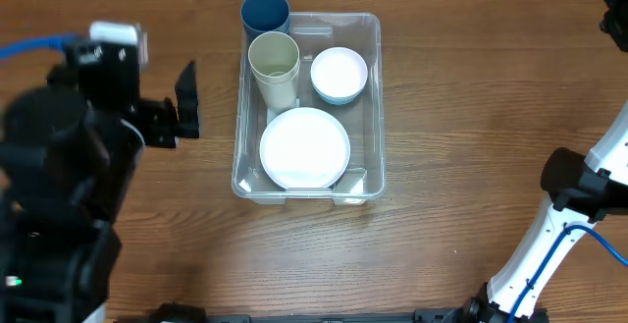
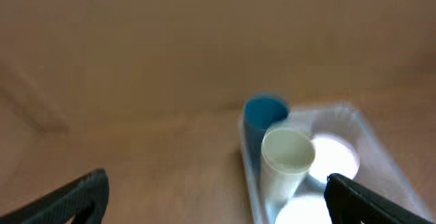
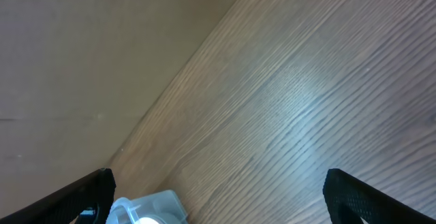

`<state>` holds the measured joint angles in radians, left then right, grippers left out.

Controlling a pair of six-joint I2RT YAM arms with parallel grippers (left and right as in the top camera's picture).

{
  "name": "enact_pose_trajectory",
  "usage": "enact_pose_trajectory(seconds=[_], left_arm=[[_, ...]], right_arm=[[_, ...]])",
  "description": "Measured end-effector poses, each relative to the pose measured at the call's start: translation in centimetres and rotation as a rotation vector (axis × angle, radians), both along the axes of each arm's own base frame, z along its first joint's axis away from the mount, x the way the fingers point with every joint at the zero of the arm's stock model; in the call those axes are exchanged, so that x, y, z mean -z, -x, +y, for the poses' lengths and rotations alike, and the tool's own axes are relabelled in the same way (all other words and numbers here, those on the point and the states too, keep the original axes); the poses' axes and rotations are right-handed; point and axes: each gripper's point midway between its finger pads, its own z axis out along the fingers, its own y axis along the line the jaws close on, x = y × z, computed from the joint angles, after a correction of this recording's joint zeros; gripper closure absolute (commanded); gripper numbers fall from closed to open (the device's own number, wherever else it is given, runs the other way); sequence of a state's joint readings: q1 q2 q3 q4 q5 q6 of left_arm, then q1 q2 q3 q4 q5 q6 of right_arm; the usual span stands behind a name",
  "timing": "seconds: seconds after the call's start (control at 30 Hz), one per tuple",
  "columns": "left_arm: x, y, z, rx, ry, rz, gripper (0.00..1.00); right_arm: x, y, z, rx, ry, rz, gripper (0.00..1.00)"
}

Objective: Pack container

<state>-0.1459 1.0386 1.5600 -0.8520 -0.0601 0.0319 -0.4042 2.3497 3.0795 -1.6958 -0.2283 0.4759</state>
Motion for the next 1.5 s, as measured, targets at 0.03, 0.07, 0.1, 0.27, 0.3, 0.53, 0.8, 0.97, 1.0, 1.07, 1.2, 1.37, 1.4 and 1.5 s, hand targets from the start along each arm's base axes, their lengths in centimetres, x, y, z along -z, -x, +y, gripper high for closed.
enact_pose_trajectory(seconds=[0.03, 0.07, 0.1, 0.27, 0.3, 0.53, 0.8, 0.97, 1.0, 1.07, 1.2, 1.37, 1.4, 1.5], left_arm=[[2.0, -0.2, 0.4, -0.011, 0.002, -0.012, 0.0], [3.9, -0.4, 0.4, -0.011, 0.007, -0.036, 0.0], [5.7, -0.4, 0.4, -0.008, 0.012, -0.067, 0.0], [12.6, 1.6, -0.1, 0.041, 0.048, -0.275, 0.0], [13.6, 2.1, -0.1, 0.047, 0.054, -0.318, 0.0], [20.6, 4.3, 0.9, 0.038, 0.059, -0.426, 0.0], [26.3, 4.9, 1.6, 0.019, 0.055, -0.306, 0.0], [27.7, 5.3, 1.8, 0.011, 0.055, -0.254, 0.0], [27.7, 5.3, 1.8, 0.011, 0.055, -0.254, 0.0], [27.7, 5.3, 1.8, 0.011, 0.055, -0.254, 0.0], [27.7, 5.3, 1.8, 0.011, 0.055, -0.253, 0.0], [27.7, 5.3, 1.8, 0.011, 0.055, -0.254, 0.0], [27.7, 5.3, 1.8, 0.011, 0.055, -0.254, 0.0], [27.7, 5.3, 1.8, 0.011, 0.055, -0.254, 0.0]], right_arm=[[0.0, 0.0, 0.0, -0.001, 0.0, 0.0, 0.0], [0.0, 0.0, 0.0, -0.001, 0.0, 0.0, 0.0], [0.0, 0.0, 0.0, -0.001, 0.0, 0.0, 0.0], [0.0, 0.0, 0.0, -0.001, 0.001, -0.001, 0.0], [0.0, 0.0, 0.0, -0.001, 0.0, 0.0, 0.0], [0.0, 0.0, 0.0, -0.001, 0.0, 0.0, 0.0], [0.0, 0.0, 0.0, -0.001, 0.0, 0.0, 0.0], [0.0, 0.0, 0.0, 0.0, 0.0, 0.0, 0.0], [0.0, 0.0, 0.0, -0.001, 0.0, 0.0, 0.0], [0.0, 0.0, 0.0, -0.001, 0.0, 0.0, 0.0], [0.0, 0.0, 0.0, 0.0, 0.0, 0.0, 0.0], [0.0, 0.0, 0.0, -0.001, 0.0, 0.0, 0.0], [0.0, 0.0, 0.0, -0.001, 0.0, 0.0, 0.0], [0.0, 0.0, 0.0, -0.001, 0.0, 0.0, 0.0]])
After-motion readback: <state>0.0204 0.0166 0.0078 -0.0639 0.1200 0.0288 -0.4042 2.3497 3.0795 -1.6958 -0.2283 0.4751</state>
